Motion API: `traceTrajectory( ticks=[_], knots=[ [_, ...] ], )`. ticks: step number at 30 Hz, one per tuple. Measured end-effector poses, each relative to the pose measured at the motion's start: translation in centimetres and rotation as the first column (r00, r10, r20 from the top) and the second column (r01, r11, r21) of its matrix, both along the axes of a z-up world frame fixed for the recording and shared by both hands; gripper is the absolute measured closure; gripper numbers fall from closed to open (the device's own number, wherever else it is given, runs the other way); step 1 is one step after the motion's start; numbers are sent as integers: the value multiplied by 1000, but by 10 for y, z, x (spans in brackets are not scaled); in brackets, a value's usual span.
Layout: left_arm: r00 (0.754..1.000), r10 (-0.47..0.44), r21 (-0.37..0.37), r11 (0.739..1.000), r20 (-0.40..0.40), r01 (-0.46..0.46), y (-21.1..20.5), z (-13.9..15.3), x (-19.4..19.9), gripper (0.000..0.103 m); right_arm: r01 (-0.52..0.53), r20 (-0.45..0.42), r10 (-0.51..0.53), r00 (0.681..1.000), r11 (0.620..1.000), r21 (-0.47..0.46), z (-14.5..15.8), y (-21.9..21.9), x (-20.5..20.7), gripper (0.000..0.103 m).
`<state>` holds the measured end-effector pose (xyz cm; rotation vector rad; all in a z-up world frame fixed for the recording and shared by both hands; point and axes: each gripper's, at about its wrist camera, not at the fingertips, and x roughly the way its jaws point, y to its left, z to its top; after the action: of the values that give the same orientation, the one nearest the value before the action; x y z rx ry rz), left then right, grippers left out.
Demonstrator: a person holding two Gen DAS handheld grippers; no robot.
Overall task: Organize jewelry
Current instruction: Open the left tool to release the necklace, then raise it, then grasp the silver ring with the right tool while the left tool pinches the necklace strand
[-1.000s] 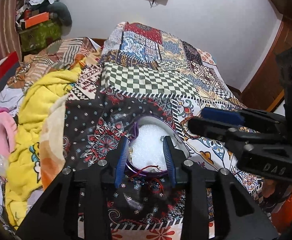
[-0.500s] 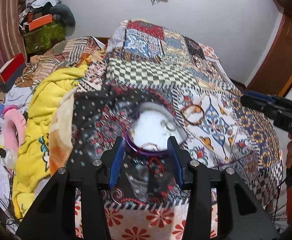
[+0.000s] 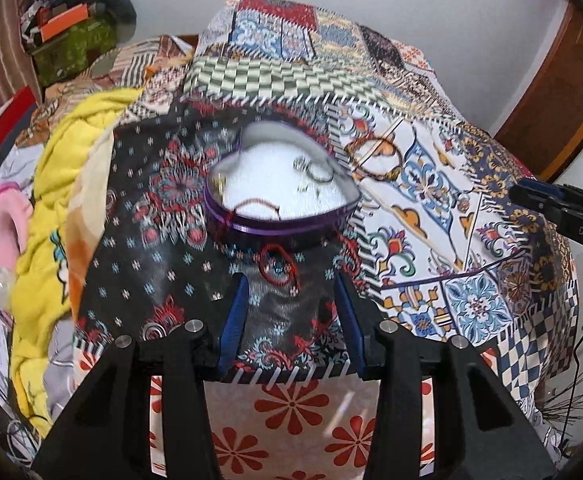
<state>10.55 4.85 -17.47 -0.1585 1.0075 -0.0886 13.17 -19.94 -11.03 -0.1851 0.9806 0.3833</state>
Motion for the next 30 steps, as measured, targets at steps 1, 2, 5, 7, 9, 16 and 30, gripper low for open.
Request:
traceTrajectory(
  ticks=[1, 2, 5, 7, 9, 16, 30],
  knots=[
    [1000, 5, -4, 1000, -10, -5, 1, -4, 1, 60, 5, -6, -5, 1000, 1000, -3, -2, -3, 1, 66],
    [1000, 7, -5, 1000, -15, -7, 1, -6, 1, 60, 10, -15, -10, 1000, 1000, -4, -5, -5, 2, 66],
    [1000, 18, -7, 1000, -25, -18, 2, -11, 5, 60, 20, -42, -20, 999, 1000, -1, -12, -12, 10, 66],
    [1000, 23, -8, 1000, -20, -23, 3, -12, 7, 60, 22, -57, -22, 998, 1000, -2, -16, -12, 16, 66],
    [1000, 22, -14, 1000, -17, -22, 3, -12, 9, 60, 15, -75, -15, 997, 1000, 3, -20, -10, 22, 66],
    [999, 34, 14, 999, 11, -34, 0, -18, 16, 60, -54, -127, 51, 991, 998, -21, -40, 14, 27, 66],
    [997, 64, 41, 997, 34, -65, 6, -19, 15, 88, -66, -147, 65, 987, 998, -3, -50, 22, 27, 90]
  ],
)
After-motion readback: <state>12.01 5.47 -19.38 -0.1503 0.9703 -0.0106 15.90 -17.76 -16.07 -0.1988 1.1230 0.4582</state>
